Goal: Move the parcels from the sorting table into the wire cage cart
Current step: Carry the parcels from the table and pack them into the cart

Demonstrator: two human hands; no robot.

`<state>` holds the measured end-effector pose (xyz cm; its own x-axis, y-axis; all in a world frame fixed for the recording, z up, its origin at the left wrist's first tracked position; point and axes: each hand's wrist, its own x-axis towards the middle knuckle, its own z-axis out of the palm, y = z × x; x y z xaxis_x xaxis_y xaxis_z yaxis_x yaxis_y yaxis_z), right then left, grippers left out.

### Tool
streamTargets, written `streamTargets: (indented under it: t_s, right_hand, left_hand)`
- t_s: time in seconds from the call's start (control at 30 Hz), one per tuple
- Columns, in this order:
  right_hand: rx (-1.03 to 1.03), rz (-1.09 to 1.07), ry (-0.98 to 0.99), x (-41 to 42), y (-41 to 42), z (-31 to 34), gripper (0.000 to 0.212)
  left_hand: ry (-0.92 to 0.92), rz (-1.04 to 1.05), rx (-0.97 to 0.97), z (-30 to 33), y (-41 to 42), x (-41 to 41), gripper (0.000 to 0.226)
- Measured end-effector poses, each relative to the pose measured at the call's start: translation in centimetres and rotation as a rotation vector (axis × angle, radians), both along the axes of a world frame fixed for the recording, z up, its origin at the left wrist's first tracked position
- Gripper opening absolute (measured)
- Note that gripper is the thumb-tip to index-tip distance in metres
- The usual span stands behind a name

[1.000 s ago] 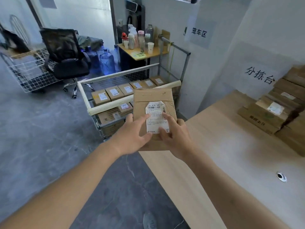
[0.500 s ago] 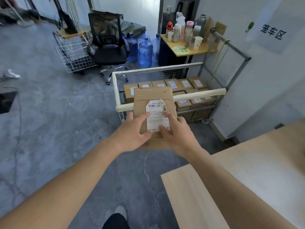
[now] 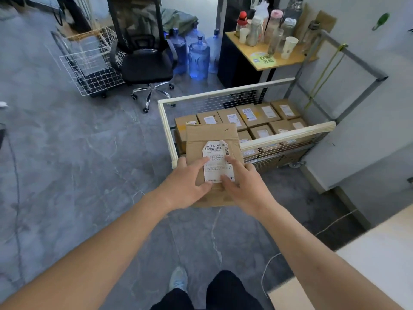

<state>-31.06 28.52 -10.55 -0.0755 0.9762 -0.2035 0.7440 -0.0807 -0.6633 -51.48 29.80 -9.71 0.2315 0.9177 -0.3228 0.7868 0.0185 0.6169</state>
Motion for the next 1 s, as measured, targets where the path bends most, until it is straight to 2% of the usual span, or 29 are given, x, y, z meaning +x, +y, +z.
streamTargets:
  t_s: [0.27, 0.6, 0.83, 1.0]
  right_hand:
    - [-0.085, 0.013, -0.007, -2.1, 10.9, -2.4, 0.060]
    - [-0.213, 0.120, -0.030, 0.3, 28.7, -11.1, 0.057]
    - [-0.293, 0.173, -0.066, 0.8, 37.1, -16.3, 0.054]
    - [-0.306, 0.127, -0.101, 0.4, 41.6, -20.1, 0.046]
  left_hand:
    - [0.005, 0.015, -0.099, -2.9, 10.9, -2.0, 0.077]
    - [0.070, 0.151, -0.267, -10.5, 26.4, 1.3, 0.075]
    - [0.118, 0.231, -0.366, -15.6, 33.5, 2.3, 0.069]
    - [0.050, 0.291, -0.410, -20.0, 37.2, 1.9, 0.061]
